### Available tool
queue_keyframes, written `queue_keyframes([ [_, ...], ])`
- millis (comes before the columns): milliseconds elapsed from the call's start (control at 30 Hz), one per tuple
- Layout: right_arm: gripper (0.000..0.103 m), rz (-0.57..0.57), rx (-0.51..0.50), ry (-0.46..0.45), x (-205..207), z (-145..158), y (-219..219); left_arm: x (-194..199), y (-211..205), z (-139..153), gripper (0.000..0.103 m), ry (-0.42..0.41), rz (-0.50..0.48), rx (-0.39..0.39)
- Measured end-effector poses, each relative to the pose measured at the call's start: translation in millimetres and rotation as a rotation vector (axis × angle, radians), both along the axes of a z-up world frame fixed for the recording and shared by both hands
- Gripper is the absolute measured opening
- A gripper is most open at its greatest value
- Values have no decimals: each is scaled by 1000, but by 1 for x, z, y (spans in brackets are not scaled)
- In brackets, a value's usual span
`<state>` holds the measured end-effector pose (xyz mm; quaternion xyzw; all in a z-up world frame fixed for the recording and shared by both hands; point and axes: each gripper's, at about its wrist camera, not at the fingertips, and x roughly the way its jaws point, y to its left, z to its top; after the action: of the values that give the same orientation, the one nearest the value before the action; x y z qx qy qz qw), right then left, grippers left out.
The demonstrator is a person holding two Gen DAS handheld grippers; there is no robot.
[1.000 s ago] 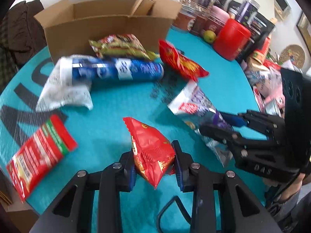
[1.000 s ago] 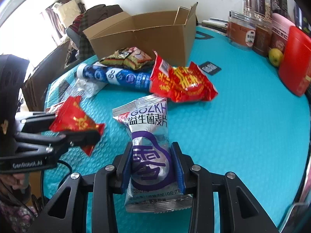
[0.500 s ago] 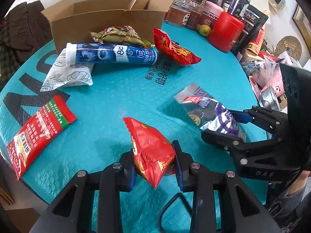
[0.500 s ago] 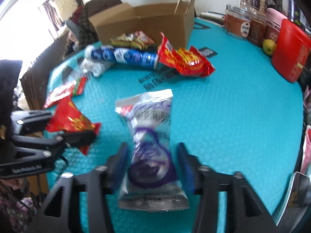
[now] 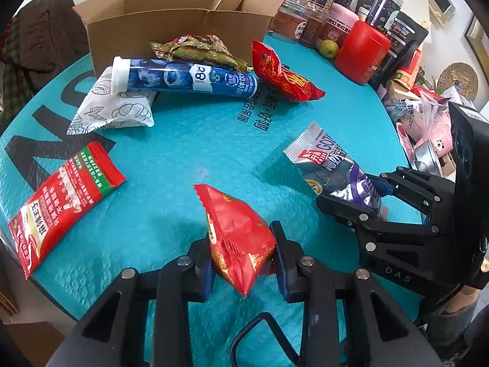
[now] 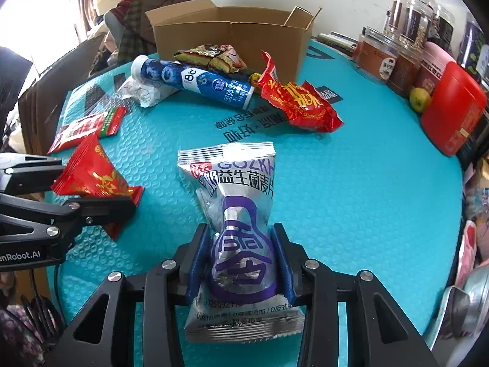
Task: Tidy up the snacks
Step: 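Lift the red chip bag and GOZKH bag and carry them toward the box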
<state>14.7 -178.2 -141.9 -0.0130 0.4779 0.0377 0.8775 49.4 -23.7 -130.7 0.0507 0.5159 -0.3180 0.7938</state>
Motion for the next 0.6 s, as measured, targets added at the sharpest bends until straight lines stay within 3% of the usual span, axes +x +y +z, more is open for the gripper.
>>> queue_keyframes([
  [333,35,15,75,-18,-7,10,3,1,6,8,31,-3,25,-14],
  [600,35,39,139,-54,-18,22,12,-7,7,25,31,-58,23,-30],
])
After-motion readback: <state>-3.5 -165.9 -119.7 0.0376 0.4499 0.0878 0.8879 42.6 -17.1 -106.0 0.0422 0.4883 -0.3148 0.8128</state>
